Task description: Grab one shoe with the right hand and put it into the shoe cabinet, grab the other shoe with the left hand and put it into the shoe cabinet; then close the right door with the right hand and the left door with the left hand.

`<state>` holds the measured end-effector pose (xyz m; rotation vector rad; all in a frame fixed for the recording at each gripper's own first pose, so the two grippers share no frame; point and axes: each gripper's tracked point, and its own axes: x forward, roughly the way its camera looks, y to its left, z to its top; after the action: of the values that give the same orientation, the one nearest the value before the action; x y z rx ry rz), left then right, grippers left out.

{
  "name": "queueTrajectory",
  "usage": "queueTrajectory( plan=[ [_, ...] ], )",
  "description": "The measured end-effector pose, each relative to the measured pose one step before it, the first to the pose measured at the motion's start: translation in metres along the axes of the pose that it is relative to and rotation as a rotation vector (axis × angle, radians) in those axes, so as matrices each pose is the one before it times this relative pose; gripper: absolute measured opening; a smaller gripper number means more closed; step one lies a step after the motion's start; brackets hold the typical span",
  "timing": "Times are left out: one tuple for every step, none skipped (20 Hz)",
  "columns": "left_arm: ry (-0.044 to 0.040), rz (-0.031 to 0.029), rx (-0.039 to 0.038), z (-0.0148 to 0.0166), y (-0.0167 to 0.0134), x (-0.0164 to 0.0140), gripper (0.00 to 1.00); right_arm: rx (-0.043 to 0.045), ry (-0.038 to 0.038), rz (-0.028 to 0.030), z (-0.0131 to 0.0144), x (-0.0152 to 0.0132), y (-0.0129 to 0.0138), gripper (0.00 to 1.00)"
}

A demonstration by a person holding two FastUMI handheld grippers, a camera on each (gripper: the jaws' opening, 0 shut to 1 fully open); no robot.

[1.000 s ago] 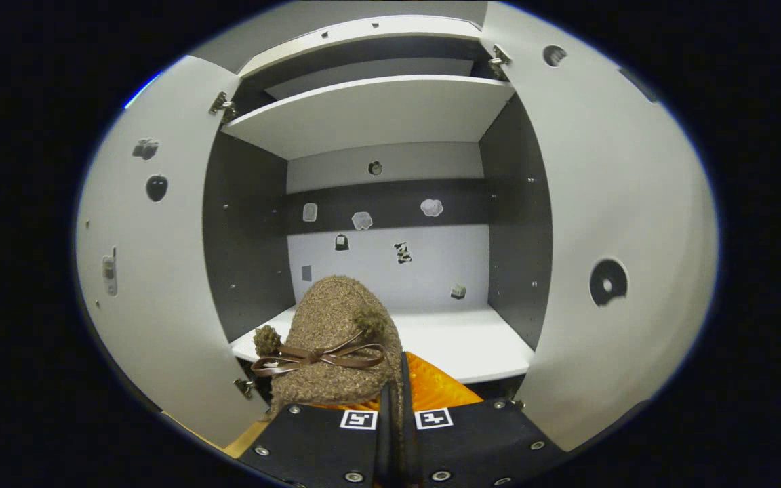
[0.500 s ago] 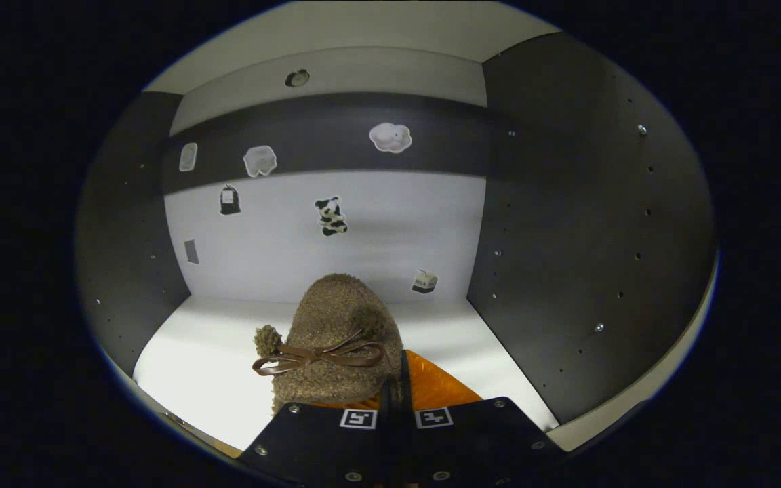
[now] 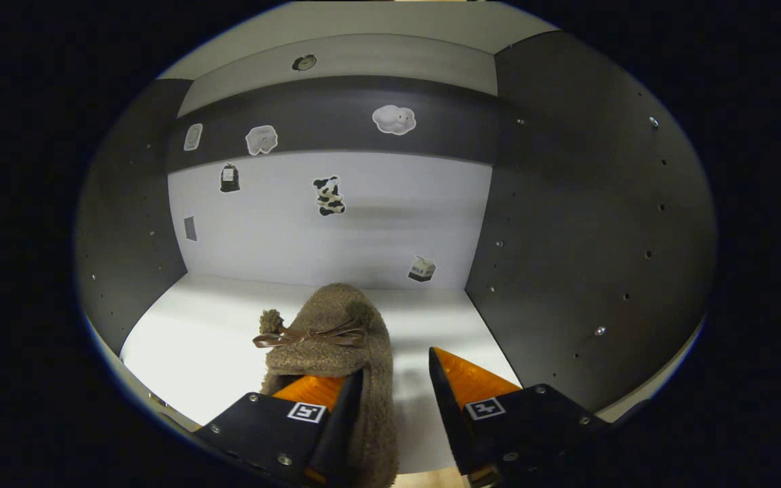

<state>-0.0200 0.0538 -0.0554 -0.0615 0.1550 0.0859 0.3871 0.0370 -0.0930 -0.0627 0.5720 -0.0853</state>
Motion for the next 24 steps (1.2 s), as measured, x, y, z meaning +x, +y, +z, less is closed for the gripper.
queueTrajectory(
  plan=[
    [-0.00324,-0.00143,0.00397,0.00032,0.00008,0.00015,0.96,-0.01010,-0.01312,0.00936,0.00226,-0.00821,-0.00009,0.64],
    [-0.00255,-0.00296,0.00332,0.00091,-0.00116,-0.00013,0.96,0.00105,-0.01685,0.01619,0.00325,-0.00853,0.00237,0.73],
    [0.00064,-0.00675,0.00172,0.00017,-0.00127,-0.00037,0.96,0.00352,-0.00480,0.00821,0.00091,-0.00569,0.00007,0.77],
    [0.00090,-0.00555,0.00105,-0.00003,-0.00114,-0.00041,0.96,0.00052,0.00158,0.00148,-0.00047,-0.00698,-0.00254,0.84],
    [-0.00004,-0.00623,0.00092,0.00072,-0.00175,-0.00003,0.96,-0.00072,0.00003,0.01290,0.00021,-0.00741,0.00120,0.85],
    [-0.00316,-0.00494,0.00065,0.00088,-0.00153,-0.00007,0.96,0.00363,-0.01855,0.01254,0.00220,-0.00789,0.00097,0.88],
    [-0.00505,-0.00488,0.00041,0.00155,-0.00255,-0.00094,0.99,0.00696,-0.02938,0.01663,0.00651,-0.00832,0.00353,0.89],
    [-0.00319,-0.00505,0.00089,0.00140,-0.00236,-0.00066,0.99,0.00432,-0.02996,0.01327,0.00576,-0.01147,0.00319,0.92],
    [-0.00021,-0.00442,0.00287,-0.00008,-0.00244,-0.00142,0.96,-0.00491,-0.03914,0.01862,0.00903,-0.01282,0.00506,0.93],
    [-0.00313,-0.00378,0.00434,0.00131,-0.00161,-0.00195,0.96,-0.01797,-0.03645,0.01076,0.00887,-0.01160,0.00380,0.93],
    [-0.00366,-0.00357,0.00321,0.00121,-0.00203,-0.00115,0.96,-0.01667,-0.03029,0.01098,0.00728,-0.01393,0.00267,0.93],
    [-0.00147,-0.00242,0.00232,0.00091,-0.00044,-0.00001,0.96,-0.00610,-0.03057,0.01609,0.00787,-0.01404,0.00547,0.93],
    [0.00080,-0.00118,0.00199,0.00003,-0.00073,-0.00038,0.96,0.00338,-0.02810,0.01789,0.00721,-0.01418,0.00509,0.94],
    [0.00148,-0.00013,0.00087,0.00016,-0.00054,-0.00068,0.93,0.00628,-0.02719,0.01566,0.00642,-0.01416,0.00331,0.94],
    [0.00115,0.00034,0.00153,0.00003,-0.00128,-0.00119,0.94,0.00750,-0.02538,0.00938,0.00571,-0.01429,0.00230,0.94],
    [0.00235,0.00004,-0.00061,-0.00072,-0.00085,-0.00114,0.94,0.00383,-0.02227,0.00943,0.00255,-0.01441,0.00190,0.95],
    [0.00151,0.00095,0.00099,-0.00033,-0.00027,-0.00123,0.96,-0.00402,-0.01868,0.01071,0.00155,-0.01474,0.00207,0.94],
    [0.00352,-0.00008,0.00014,-0.00012,-0.00114,0.00016,0.96,-0.00667,-0.01991,0.00746,0.00058,-0.01696,0.00125,0.98],
    [0.00674,-0.00126,-0.00014,-0.00206,-0.00186,-0.00067,0.96,-0.00076,-0.01849,0.00516,-0.00059,-0.01475,0.00156,0.98],
    [0.00644,-0.00191,0.00148,-0.00196,-0.00208,-0.00138,0.96,0.00473,-0.01621,0.00411,-0.00273,-0.01651,0.00186,0.94],
    [0.00702,0.00098,0.00370,-0.00284,-0.00092,-0.00071,0.96,0.01268,-0.02002,0.00200,-0.00469,-0.01875,0.00030,0.94],
    [0.00638,-0.00023,0.00149,-0.00339,-0.00175,-0.00102,0.96,0.00939,-0.01442,-0.00082,-0.00696,-0.01739,-0.00063,0.94],
    [0.00654,0.00069,0.00263,-0.00503,-0.00089,-0.00076,0.96,0.01075,-0.01188,-0.00574,-0.00700,-0.01692,-0.00325,0.94],
    [0.00828,0.00278,0.00471,-0.00532,-0.00067,-0.00169,0.96,0.01317,-0.00170,-0.00093,-0.00964,-0.01757,-0.00142,0.94]
  ],
)
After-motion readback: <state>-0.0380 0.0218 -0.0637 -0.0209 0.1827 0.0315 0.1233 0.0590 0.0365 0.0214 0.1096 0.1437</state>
